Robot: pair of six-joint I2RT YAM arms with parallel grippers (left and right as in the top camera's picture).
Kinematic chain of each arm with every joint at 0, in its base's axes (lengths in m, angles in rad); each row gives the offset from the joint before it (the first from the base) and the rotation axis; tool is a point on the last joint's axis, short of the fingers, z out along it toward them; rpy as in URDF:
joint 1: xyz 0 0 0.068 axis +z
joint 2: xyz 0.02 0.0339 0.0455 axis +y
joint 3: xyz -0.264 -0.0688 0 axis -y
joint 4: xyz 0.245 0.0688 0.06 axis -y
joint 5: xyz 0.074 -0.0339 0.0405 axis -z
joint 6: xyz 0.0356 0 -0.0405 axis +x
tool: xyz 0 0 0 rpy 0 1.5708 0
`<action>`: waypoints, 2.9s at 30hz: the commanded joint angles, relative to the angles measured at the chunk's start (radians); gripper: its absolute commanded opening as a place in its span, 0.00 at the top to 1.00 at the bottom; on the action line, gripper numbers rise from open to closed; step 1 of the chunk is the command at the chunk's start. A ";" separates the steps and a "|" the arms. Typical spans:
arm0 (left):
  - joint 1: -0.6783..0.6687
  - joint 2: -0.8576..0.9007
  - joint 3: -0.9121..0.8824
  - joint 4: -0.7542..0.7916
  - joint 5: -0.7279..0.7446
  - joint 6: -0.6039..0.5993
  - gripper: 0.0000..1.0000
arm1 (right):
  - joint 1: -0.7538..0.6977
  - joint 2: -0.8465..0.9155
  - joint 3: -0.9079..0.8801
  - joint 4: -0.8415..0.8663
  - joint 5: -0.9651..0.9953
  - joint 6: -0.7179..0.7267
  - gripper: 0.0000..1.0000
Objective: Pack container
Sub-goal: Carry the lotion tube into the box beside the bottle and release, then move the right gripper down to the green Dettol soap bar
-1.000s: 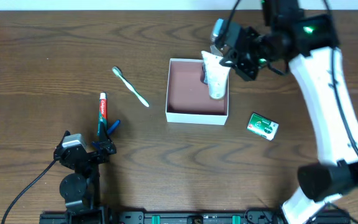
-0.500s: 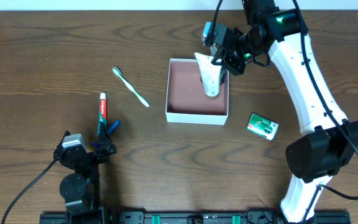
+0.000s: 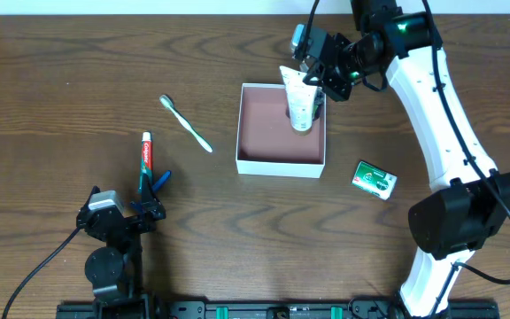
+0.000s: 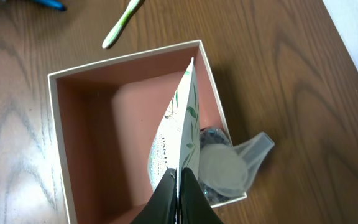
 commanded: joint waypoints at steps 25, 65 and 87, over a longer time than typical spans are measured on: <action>0.006 -0.006 -0.013 -0.040 0.011 0.013 0.02 | -0.011 0.011 -0.027 -0.005 -0.023 -0.016 0.94; 0.006 -0.006 -0.013 -0.040 0.011 0.013 0.02 | -0.035 -0.192 0.135 0.018 0.412 0.993 0.10; 0.006 -0.006 -0.013 -0.040 0.011 0.013 0.02 | -0.317 -0.210 -0.410 -0.201 0.379 1.175 0.01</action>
